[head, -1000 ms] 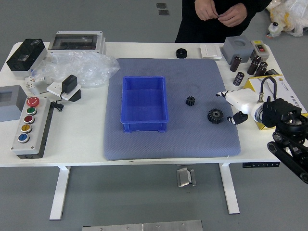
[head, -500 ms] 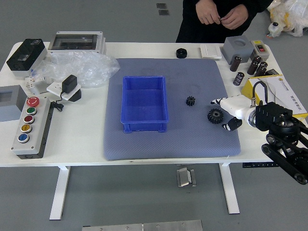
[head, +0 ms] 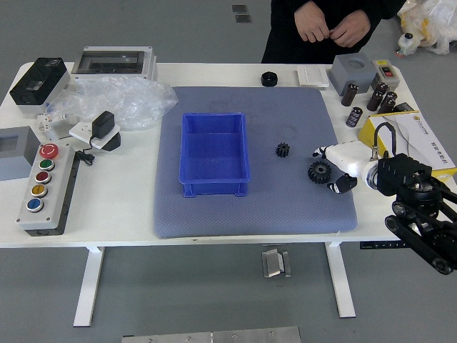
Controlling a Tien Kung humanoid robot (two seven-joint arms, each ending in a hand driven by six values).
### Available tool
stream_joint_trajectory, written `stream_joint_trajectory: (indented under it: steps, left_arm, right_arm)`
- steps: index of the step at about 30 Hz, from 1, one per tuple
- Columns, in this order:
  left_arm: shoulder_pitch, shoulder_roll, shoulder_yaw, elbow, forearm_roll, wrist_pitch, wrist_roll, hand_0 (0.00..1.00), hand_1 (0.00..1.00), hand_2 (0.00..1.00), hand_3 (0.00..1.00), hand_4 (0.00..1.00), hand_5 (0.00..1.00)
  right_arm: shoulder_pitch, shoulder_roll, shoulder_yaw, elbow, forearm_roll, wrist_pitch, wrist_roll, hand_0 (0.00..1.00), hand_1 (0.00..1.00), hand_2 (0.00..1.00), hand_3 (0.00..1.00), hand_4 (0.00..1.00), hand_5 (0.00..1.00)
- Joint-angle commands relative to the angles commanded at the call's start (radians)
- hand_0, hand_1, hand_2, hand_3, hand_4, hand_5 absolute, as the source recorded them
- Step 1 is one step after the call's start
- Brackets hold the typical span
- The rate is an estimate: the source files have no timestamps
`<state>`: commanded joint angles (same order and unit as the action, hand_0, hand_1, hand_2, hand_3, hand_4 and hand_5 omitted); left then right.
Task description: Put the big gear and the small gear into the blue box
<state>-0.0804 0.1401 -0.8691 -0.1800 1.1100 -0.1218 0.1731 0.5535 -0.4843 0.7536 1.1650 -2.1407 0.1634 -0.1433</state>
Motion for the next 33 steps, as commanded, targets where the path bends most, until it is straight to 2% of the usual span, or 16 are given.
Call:
stream_joint_trajectory:
  steps: [11,18,23,24,29,30,33]
  left_arm:
    - [-0.001,0.001,0.002,0.0,-0.003,0.001,-0.001,0.854,0.822,0.806,0.828,0.675,0.308]
    - [0.0,0.001,0.003,0.0,-0.005,0.001,-0.001,0.854,0.822,0.805,0.828,0.674,0.308]
    - [0.0,0.001,0.003,0.0,-0.005,0.001,-0.001,0.854,0.822,0.805,0.828,0.674,0.308]
    - [0.0,0.001,0.003,0.0,-0.005,0.001,-0.001,0.854,0.822,0.805,0.828,0.674,0.308]
    - [0.0,0.001,0.002,0.0,-0.005,0.001,-0.001,0.854,0.822,0.805,0.828,0.674,0.308]
    - [0.0,0.001,0.002,0.0,-0.005,0.001,-0.001,0.854,0.823,0.805,0.828,0.674,0.307]
    - [0.0,0.001,0.002,0.0,-0.005,0.001,-0.001,0.854,0.823,0.805,0.828,0.674,0.307]
  right_arm:
    - [0.016,0.011,-0.022,-0.021,0.001,0.006,-0.005,0.655,0.596,0.634,0.676,0.775,0.089]
    - [0.024,0.027,-0.036,-0.036,0.0,0.02,-0.012,0.65,0.589,0.661,0.712,0.771,0.111]
    - [0.026,0.039,-0.041,-0.048,-0.002,0.01,-0.014,0.65,0.589,0.661,0.712,0.771,0.111]
    - [0.027,0.041,-0.042,-0.051,-0.001,0.003,-0.015,0.621,0.549,0.612,0.648,0.763,0.122]
    - [0.03,0.046,-0.041,-0.061,0.002,-0.025,-0.018,0.621,0.549,0.612,0.648,0.763,0.122]
    - [0.03,0.047,-0.04,-0.063,0.003,-0.031,-0.018,0.572,0.478,0.527,0.603,0.723,0.173]
    - [0.033,0.047,-0.035,-0.067,0.007,-0.044,-0.019,0.572,0.478,0.527,0.603,0.723,0.173]
